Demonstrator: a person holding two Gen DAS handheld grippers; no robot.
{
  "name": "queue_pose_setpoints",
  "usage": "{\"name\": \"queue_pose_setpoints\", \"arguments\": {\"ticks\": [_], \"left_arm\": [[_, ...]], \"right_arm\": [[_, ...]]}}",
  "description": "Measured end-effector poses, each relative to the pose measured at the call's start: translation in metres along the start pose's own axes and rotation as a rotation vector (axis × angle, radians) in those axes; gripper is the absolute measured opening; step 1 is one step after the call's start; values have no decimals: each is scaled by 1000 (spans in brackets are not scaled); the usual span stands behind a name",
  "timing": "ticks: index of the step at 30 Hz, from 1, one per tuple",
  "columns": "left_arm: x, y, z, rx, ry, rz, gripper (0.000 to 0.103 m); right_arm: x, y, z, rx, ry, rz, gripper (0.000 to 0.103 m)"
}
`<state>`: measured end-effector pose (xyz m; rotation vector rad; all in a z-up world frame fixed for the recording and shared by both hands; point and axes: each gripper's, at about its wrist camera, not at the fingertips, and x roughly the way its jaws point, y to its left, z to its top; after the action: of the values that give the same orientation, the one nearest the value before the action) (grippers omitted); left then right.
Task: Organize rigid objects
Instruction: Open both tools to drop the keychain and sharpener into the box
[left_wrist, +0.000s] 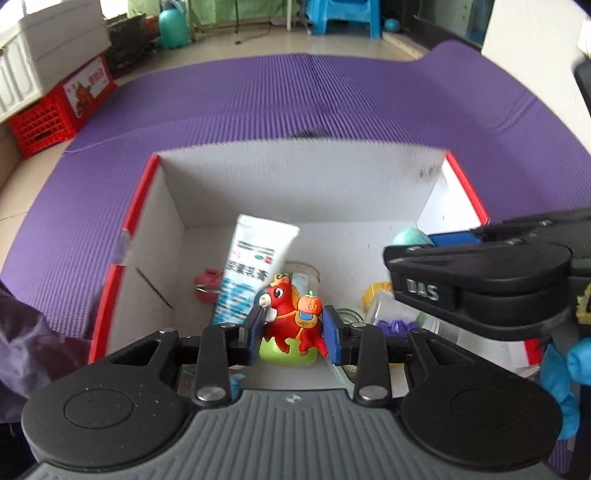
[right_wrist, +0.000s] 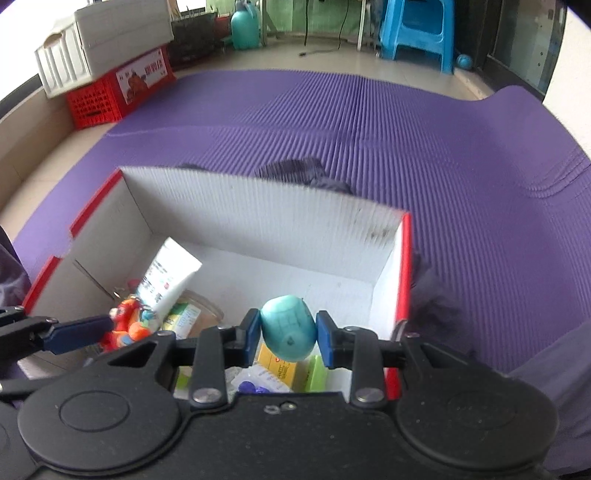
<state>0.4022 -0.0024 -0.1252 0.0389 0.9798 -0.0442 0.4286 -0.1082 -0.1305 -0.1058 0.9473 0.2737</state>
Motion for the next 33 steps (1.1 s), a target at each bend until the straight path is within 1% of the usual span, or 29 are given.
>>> {"name": "queue_pose_setpoints", "arguments": {"ticks": [7, 11, 14, 17, 18, 19, 22, 26, 30, 33], "left_arm": [[22, 1, -5, 3, 58, -17, 33], [24, 0, -7, 8, 57, -9, 34], [24, 1, -7, -4, 57, -10, 34], [20, 3, -9, -19, 54, -21, 34], [20, 3, -5, -21, 52, -21, 36], [17, 3, -6, -25, 48, -21, 37], [8, 5, -6, -42, 38, -41, 38], [-7, 5, -6, -42, 15, -35, 38], [-22, 8, -7, -52, 0, -35, 38], [-38, 10, -11, -58, -17, -31, 39]], "right_arm": [[15, 2, -4, 7, 41, 11, 31], [19, 2, -10, 7, 68, 29, 31], [17, 3, -13, 1, 70, 23, 31], [9, 3, -13, 10, 63, 31, 35], [7, 3, -13, 6, 60, 30, 37], [5, 3, -12, 2, 56, 29, 39], [-5, 2, -9, 2, 43, 32, 40], [-19, -2, -8, 14, 24, 43, 41], [-36, -2, -8, 7, 2, 47, 45], [-52, 0, -10, 7, -15, 73, 48]]}}
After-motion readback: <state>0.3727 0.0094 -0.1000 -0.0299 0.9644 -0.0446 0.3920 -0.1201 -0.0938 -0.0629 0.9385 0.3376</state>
